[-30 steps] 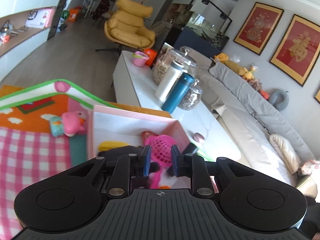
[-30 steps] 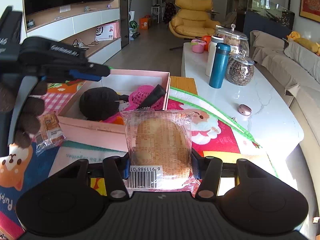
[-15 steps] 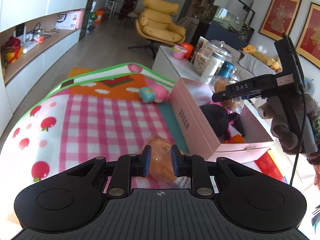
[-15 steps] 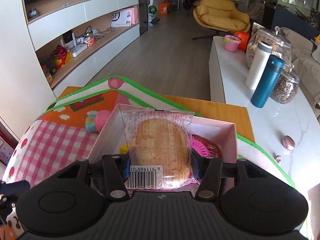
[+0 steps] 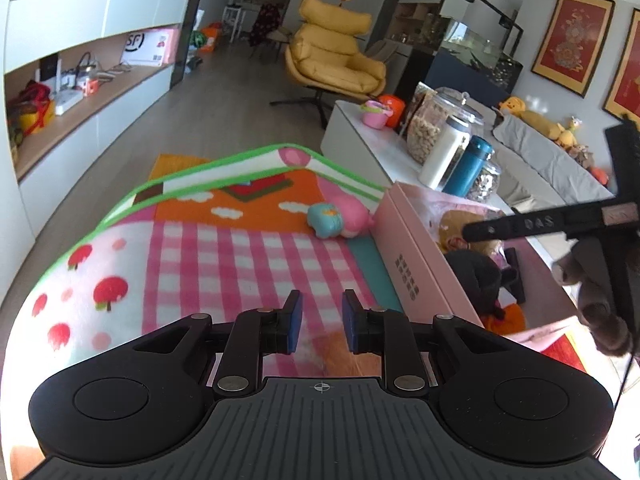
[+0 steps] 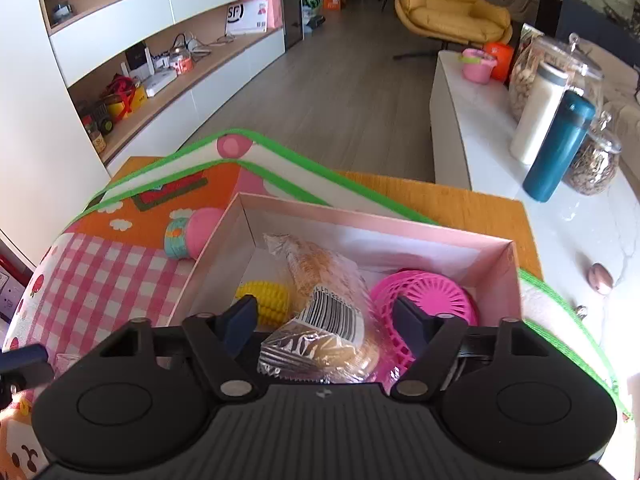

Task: Organize objects
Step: 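Reach for and grasp the pink-and-teal squishy toy with the left tool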

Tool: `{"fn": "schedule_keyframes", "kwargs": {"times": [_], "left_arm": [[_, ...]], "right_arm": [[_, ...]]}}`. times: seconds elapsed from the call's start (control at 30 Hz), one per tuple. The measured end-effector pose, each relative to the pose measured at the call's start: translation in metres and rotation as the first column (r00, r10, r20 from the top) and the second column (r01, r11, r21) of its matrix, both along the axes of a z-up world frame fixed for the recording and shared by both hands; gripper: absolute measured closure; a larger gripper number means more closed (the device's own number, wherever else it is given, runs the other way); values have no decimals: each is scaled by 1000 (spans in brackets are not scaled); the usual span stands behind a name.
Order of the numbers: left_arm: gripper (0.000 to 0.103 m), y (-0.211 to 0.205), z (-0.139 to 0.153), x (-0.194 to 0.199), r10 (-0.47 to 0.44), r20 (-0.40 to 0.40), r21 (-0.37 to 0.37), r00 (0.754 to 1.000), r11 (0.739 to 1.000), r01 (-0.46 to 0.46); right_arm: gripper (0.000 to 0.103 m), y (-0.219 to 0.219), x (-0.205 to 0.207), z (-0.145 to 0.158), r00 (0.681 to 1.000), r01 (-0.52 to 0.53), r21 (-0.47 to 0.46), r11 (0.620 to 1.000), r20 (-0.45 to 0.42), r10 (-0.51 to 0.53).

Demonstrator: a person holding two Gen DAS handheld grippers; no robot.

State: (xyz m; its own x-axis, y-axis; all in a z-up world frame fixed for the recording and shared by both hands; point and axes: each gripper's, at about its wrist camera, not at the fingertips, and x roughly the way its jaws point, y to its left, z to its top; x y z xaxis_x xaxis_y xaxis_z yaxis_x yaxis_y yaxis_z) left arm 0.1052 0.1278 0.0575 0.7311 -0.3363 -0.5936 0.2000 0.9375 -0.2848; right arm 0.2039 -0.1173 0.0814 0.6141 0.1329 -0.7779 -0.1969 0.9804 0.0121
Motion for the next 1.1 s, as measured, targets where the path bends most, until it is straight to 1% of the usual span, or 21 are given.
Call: {"fn": "schedule_keyframes", "kwargs": {"times": [0.07, 0.1, 0.13, 0.17, 0.23, 0.3, 0.33, 0.4, 0.47, 0.5, 0.6, 0.63, 0.7, 0.73, 0.8, 0.83, 0.93, 1.0, 1.03, 1.07, 1.1], "left_arm": [[79, -4, 5, 16, -14, 17, 5, 1000, 1000, 14], [79, -6, 6, 23, -20, 32, 17, 999, 1000, 19], [79, -11, 7, 32, -48, 52, 40, 998, 998, 46], [79, -16, 7, 41, -95, 65, 64, 993, 994, 90], [79, -26, 5, 61, -194, 95, 119, 976, 976, 182], [78, -36, 2, 81, -239, 120, 181, 964, 960, 215], [78, -42, 0, 91, -250, 118, 211, 961, 952, 221], [78, -51, -3, 111, -289, 79, 246, 954, 933, 263], [75, -59, -7, 128, -319, 36, 285, 947, 911, 296], [75, -63, -8, 136, -336, 19, 316, 942, 896, 313], [75, -72, -14, 151, -408, -43, 382, 912, 837, 392], [75, -74, -14, 151, -438, -37, 397, 898, 818, 416], [76, -81, -13, 152, -478, -57, 426, 877, 783, 454], [78, -84, -13, 152, -493, -66, 437, 867, 767, 469], [78, -88, -13, 151, -510, -77, 467, 857, 741, 483], [78, -90, -14, 151, -515, -83, 474, 853, 733, 488], [78, -90, -13, 155, -516, -104, 469, 850, 728, 500], [78, -89, -14, 160, -508, -110, 459, 855, 737, 497], [77, -89, -14, 162, -498, -111, 448, 860, 748, 490], [77, -88, -14, 165, -481, -114, 430, 869, 765, 480], [77, -85, -13, 169, -458, -118, 404, 881, 788, 464]], "right_arm": [[19, -5, -16, 10, 999, -3, -22, 1000, 53, 5], [17, -10, -25, 15, 997, -7, -18, 1000, 70, 8], [16, -14, -33, 19, 997, -9, -8, 1000, 81, 10], [16, -19, -42, 22, 996, -14, 0, 1000, 89, 14], [15, -29, -59, 25, 994, -19, 2, 1000, 103, 19], [13, -37, -75, 27, 993, -19, -2, 1000, 113, 19], [13, -41, -83, 26, 993, -17, 0, 1000, 115, 17], [13, -49, -95, 25, 994, -16, 15, 1000, 107, 14], [13, -57, -106, 22, 995, -13, 30, 999, 95, 10], [11, -61, -109, 20, 996, -10, 36, 999, 90, 6], [8, -70, -119, 12, 998, 1, 50, 999, 70, -5], [8, -72, -120, 9, 998, 1, 56, 998, 60, -4], [7, -76, -123, 3, 999, 0, 65, 998, 45, -3], [6, -78, -124, 0, 999, 2, 66, 998, 40, -4], [5, -79, -126, -4, 999, 2, 73, 997, 33, -4], [5, -80, -126, -6, 1000, 3, 79, 997, 29, -5], [4, -79, -125, -9, 1000, 2, 95, 995, 23, -4], [3, -77, -126, -9, 1000, -5, 100, 995, 24, 3], [2, -76, -126, -9, 1000, -9, 101, 995, 25, 7], [2, -75, -126, -9, 1000, -13, 101, 995, 26, 11], [1, -74, -126, -8, 1000, -15, 100, 995, 25, 13]]}}
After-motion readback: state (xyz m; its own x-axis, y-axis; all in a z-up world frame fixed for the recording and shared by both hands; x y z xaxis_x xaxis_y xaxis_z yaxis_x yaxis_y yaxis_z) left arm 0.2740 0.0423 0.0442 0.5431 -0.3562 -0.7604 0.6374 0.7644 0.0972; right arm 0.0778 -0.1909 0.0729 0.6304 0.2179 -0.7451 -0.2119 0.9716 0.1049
